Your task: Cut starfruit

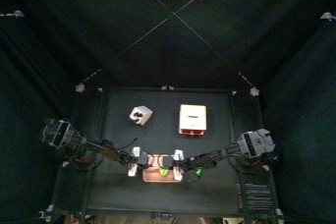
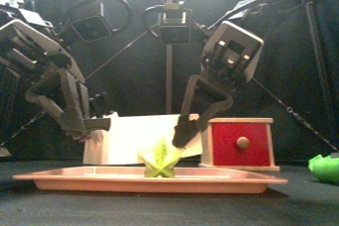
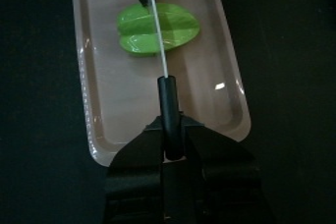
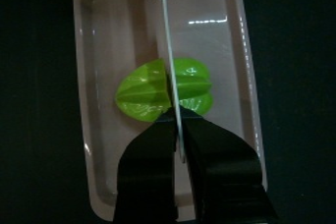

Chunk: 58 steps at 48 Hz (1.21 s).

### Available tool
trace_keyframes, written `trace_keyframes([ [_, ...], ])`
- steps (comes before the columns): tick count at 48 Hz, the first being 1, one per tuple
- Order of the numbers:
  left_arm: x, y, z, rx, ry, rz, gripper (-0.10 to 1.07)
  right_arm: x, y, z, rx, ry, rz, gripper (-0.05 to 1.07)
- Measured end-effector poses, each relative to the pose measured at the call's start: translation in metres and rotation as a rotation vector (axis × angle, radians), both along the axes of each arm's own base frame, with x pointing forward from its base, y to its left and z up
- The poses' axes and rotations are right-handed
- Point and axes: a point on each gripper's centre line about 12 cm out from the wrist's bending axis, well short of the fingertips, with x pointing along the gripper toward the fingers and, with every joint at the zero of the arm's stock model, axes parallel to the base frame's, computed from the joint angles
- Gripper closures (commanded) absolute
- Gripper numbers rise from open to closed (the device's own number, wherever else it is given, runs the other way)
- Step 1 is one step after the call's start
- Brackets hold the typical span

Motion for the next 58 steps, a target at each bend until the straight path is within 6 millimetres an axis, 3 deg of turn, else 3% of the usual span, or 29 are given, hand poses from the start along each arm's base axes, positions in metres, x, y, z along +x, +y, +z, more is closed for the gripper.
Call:
trace_keyframes([
  [58,0.001,0.004,-0.013,0.018,0.039,0.001,0.60,0.000,0.001,-0.010,0.026,0.014,-0.009,0.75],
])
